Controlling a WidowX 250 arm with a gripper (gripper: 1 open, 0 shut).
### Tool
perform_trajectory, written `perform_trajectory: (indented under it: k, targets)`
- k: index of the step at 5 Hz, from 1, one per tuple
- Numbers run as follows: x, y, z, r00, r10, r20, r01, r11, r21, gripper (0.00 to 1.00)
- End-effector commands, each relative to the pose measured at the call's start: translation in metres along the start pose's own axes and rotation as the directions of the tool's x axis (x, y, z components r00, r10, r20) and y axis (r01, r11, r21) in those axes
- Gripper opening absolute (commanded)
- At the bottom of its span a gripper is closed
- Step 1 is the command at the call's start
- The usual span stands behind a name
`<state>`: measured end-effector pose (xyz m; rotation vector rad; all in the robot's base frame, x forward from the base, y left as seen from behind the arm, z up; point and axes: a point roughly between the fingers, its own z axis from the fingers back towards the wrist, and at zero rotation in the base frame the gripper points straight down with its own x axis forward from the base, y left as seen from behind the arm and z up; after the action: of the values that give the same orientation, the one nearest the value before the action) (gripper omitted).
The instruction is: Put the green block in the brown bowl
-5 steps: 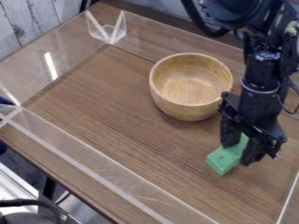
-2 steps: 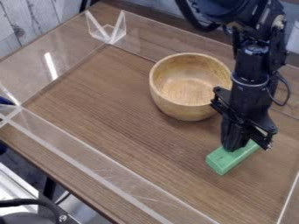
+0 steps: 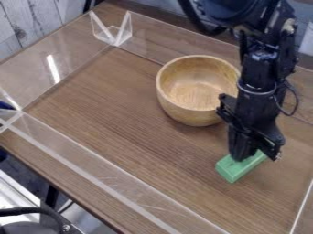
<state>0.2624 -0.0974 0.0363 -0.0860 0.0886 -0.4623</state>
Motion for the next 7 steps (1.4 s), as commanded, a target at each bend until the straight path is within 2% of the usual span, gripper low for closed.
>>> perform_trajectory:
  k: [1, 2, 4, 5, 7]
  targets:
    - [0.002, 0.0, 0.026, 0.998, -0.002, 0.057, 0.001, 1.0, 0.012, 0.0]
    - [0.002, 0.001, 0.042, 0.996, -0.004, 0.084, 0.002, 1.0, 0.022, 0.0]
    - [0.014, 0.008, 0.101, 0.986, 0.012, 0.164, -0.025, 0.996, 0.081, 0.0]
    - [0.01, 0.008, 0.081, 0.988, -0.007, 0.152, -0.004, 0.997, 0.075, 1.0]
    - [0.014, 0.006, 0.059, 0.99, -0.058, 0.13, 0.051, 0.997, 0.062, 1.0]
